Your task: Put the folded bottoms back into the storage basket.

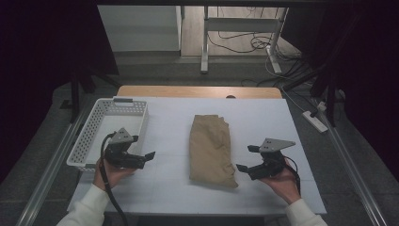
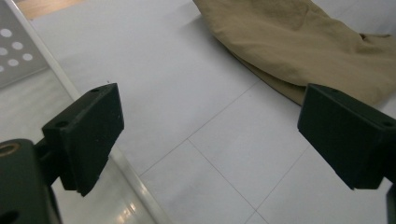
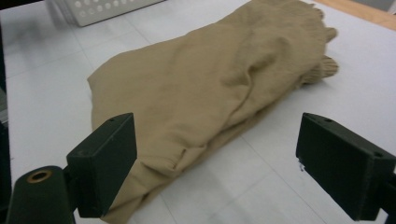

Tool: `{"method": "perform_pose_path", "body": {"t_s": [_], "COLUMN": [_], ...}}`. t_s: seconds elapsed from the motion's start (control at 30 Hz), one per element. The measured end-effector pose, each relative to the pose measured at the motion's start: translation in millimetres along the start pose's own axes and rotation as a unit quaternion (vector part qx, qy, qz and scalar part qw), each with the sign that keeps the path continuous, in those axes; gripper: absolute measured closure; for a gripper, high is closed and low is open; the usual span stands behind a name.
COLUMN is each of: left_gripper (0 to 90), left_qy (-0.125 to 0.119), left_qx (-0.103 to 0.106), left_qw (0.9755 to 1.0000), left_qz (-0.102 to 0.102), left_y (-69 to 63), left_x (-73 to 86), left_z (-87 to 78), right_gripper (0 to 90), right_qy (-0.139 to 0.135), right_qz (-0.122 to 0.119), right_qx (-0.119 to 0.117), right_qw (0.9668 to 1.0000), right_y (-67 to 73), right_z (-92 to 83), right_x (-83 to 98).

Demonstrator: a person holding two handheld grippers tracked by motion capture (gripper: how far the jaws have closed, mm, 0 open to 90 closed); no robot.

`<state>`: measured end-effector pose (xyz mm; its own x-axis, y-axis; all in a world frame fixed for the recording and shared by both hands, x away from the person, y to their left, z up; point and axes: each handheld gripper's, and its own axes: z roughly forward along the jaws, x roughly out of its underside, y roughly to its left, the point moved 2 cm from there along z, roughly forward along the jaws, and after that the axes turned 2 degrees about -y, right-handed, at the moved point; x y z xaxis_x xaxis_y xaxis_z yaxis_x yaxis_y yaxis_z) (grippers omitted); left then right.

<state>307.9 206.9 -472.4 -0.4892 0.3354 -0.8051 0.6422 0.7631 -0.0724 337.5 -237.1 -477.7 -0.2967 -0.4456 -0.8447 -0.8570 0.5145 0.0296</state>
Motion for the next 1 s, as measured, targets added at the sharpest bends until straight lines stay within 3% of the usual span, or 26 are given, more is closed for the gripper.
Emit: {"method": "perform_pose_path", "body": {"t_s": [0.53,1.0], "left_gripper": [8.0,8.1], "left_qy": [0.003,0.004], "left_qx": [-0.002,-0.004], "left_qw": [1.0,1.0], "left_qz": [0.0,0.001], "left_y": [-0.4,-3.1], "left_x": [-3.3,-5.7], "left_z": [1.3,0.5], "right_gripper": [12.4,12.6], "right_qy": [0.013,0.035], "right_qz": [-0.039,-0.061], "right_qx": [-0.04,-0.082], "right_qw": [0.9984,0.9941], "right_y": [16.9,39.1], "right_z": [26.1,46.5], "right_x": [-33.9,-44.5]}}
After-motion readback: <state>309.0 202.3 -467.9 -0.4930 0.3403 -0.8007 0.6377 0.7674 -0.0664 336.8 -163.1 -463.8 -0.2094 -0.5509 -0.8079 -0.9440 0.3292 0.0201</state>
